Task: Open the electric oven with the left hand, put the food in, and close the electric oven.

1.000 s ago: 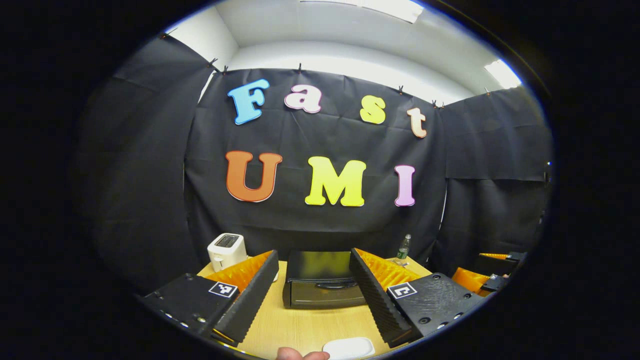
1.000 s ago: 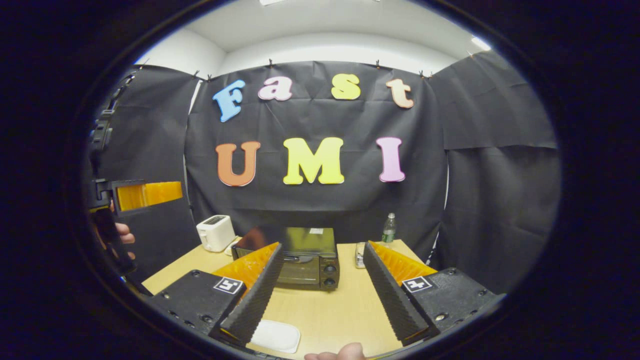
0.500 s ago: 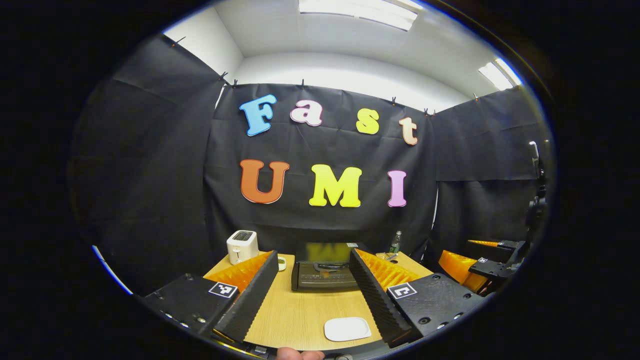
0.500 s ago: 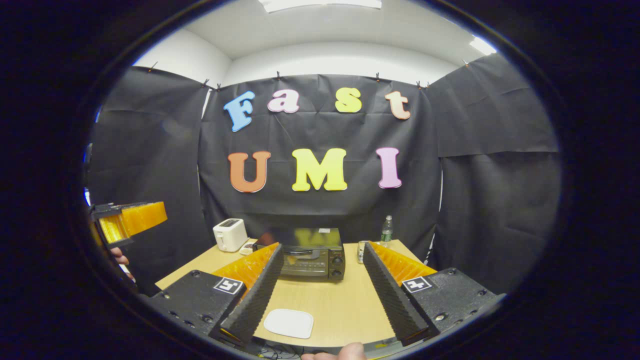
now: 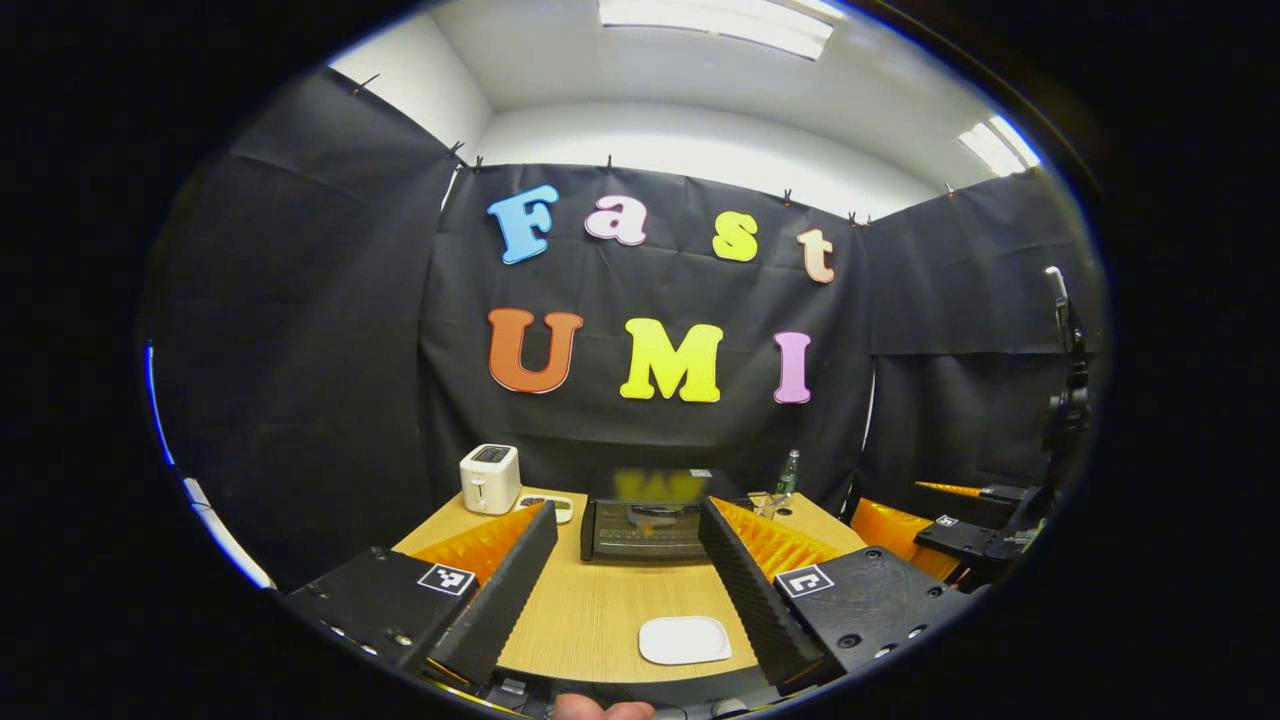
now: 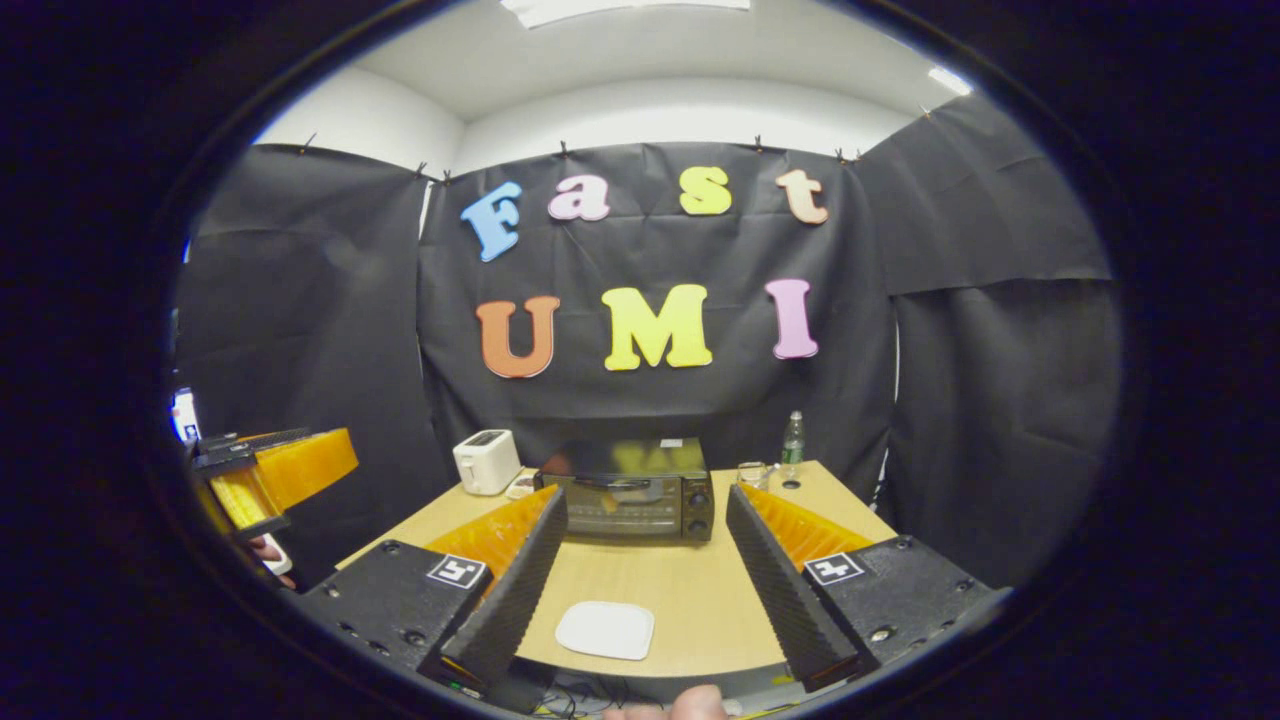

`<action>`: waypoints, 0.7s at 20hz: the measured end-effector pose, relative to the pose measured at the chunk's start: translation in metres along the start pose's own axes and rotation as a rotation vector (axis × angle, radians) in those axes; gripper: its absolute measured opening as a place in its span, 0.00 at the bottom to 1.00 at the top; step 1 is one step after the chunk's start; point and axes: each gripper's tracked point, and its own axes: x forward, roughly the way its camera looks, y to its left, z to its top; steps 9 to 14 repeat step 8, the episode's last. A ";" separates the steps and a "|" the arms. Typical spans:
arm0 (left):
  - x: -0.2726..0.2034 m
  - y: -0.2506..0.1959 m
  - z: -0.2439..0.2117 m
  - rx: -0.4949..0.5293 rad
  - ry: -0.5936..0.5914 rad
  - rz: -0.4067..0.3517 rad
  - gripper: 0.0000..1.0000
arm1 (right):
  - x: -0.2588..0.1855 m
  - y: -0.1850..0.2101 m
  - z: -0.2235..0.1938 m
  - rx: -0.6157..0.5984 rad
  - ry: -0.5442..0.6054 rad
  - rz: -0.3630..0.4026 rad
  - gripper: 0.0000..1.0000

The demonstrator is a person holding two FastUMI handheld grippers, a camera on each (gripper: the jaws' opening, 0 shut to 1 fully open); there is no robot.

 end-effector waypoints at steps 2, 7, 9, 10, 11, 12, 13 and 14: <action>-0.001 0.001 0.000 0.007 0.005 0.000 0.93 | -0.003 0.003 -0.002 -0.001 0.001 0.002 1.00; -0.006 -0.001 0.000 0.014 -0.011 -0.006 0.93 | -0.006 0.008 -0.004 0.012 0.003 -0.006 1.00; -0.006 -0.001 -0.001 0.011 -0.007 -0.008 0.94 | -0.007 0.008 -0.004 0.010 0.003 -0.009 1.00; -0.006 -0.001 -0.001 0.011 -0.007 -0.008 0.94 | -0.007 0.008 -0.004 0.010 0.003 -0.009 1.00; -0.006 -0.001 -0.001 0.011 -0.007 -0.008 0.94 | -0.007 0.008 -0.004 0.010 0.003 -0.009 1.00; -0.006 -0.001 -0.001 0.011 -0.007 -0.008 0.94 | -0.007 0.008 -0.004 0.010 0.003 -0.009 1.00; -0.006 -0.001 -0.001 0.011 -0.007 -0.008 0.94 | -0.007 0.008 -0.004 0.010 0.003 -0.009 1.00; -0.006 -0.001 -0.001 0.011 -0.007 -0.008 0.94 | -0.007 0.008 -0.004 0.010 0.003 -0.009 1.00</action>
